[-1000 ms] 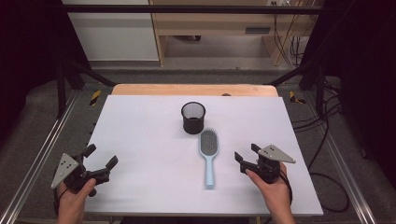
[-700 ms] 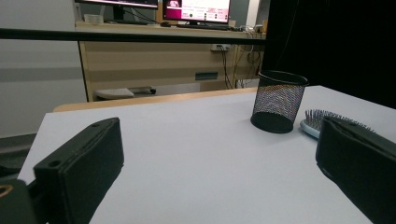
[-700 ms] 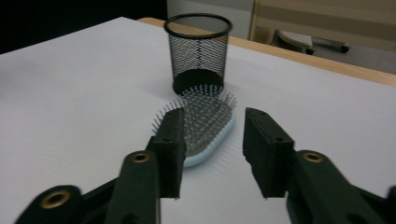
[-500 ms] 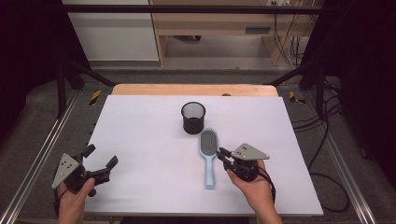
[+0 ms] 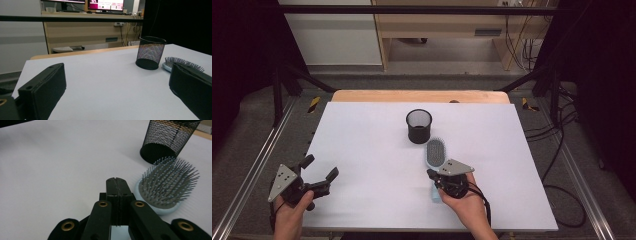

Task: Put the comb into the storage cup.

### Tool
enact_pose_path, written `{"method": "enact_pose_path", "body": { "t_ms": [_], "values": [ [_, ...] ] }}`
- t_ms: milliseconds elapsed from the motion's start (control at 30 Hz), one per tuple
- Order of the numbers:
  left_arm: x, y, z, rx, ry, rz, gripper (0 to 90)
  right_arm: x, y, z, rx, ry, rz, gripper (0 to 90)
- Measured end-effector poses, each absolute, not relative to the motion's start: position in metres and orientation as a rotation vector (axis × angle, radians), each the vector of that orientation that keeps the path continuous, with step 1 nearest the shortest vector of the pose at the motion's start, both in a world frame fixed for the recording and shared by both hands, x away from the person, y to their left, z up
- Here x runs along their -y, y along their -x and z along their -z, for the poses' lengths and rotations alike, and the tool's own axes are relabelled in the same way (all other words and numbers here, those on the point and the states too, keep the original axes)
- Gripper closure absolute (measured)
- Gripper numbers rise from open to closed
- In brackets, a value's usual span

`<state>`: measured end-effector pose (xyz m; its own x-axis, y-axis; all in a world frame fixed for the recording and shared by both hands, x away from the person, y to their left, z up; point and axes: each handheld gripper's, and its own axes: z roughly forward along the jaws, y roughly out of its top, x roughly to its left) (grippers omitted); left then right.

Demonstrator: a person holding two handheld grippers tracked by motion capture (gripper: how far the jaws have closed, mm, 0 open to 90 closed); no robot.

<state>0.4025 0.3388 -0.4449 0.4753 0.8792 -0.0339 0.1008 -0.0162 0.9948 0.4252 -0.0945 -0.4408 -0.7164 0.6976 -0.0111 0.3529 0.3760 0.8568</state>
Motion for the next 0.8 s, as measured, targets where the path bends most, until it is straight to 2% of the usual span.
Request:
{"method": "enact_pose_path", "body": {
  "t_ms": [800],
  "values": [
    [-0.335, -0.402, 0.445, -0.882, -1.501, -0.787, 1.1, 0.076, -0.417, 0.473, -2.458, -0.988, -1.052, 90.0]
  ]
}}
